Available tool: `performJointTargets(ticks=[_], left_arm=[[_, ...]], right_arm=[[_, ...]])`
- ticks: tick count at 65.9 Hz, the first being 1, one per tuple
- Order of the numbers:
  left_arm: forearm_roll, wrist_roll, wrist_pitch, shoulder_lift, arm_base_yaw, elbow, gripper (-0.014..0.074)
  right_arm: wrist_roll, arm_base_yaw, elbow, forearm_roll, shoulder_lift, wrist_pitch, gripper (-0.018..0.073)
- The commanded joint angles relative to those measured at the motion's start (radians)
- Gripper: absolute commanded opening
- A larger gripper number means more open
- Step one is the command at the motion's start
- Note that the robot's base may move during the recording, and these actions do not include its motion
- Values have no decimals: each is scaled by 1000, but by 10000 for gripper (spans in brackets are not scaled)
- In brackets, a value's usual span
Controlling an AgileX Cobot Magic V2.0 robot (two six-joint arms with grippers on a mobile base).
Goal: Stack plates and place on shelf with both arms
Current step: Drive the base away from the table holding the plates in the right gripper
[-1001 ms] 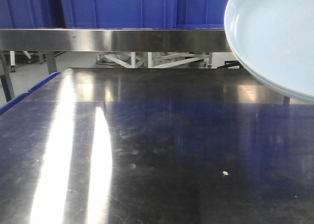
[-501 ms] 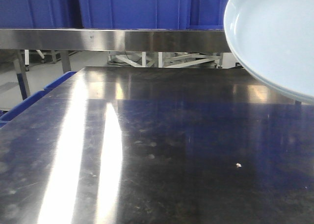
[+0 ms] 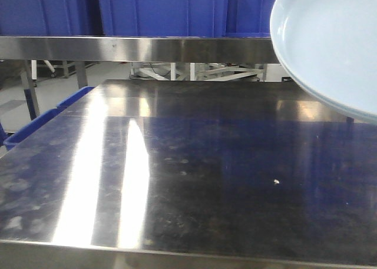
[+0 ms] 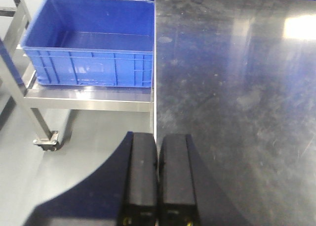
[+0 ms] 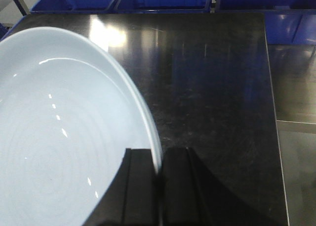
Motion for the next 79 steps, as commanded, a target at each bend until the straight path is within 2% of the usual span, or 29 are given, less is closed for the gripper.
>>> performJointTargets(ticks=[1,79], left_arm=[[2,-9,-83,-8,-1,-28,89],[2,-9,-83,-8,-1,-28,89]], right_arm=[[-6,-6,-27,0,-3,-90,48],[-6,-6,-27,0,-3,-90,48]])
